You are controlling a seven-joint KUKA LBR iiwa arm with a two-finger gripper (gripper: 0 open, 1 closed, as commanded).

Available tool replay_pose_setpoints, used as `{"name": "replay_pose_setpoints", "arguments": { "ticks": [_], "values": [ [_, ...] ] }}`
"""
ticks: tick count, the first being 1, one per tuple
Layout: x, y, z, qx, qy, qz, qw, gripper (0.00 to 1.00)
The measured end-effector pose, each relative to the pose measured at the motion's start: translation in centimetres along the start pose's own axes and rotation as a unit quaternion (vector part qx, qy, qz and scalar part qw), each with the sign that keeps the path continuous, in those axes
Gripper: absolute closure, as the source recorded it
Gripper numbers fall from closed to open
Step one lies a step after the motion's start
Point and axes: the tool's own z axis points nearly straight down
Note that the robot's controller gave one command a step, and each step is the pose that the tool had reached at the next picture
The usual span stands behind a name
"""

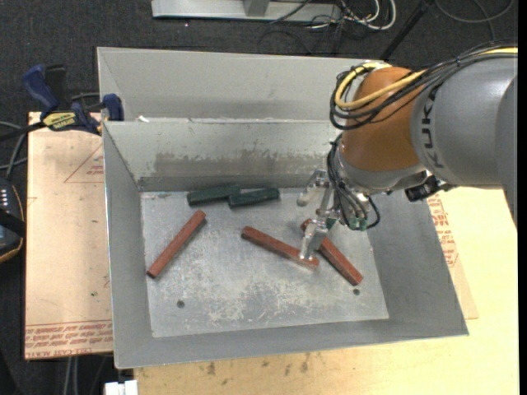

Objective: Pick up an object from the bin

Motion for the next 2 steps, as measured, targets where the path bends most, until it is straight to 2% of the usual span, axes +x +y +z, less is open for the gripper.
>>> {"name": "replay_pose_setpoints", "arguments": {
  "ticks": [1, 2],
  "values": [
    [2.23, 1.9, 6.63, -0.001, -0.0009, 0.095, 0.9954, 0.0],
    [1.89, 1.86, 6.35, -0.002, -0.0064, 0.099, 0.9951, 1.0]
  ]
}}
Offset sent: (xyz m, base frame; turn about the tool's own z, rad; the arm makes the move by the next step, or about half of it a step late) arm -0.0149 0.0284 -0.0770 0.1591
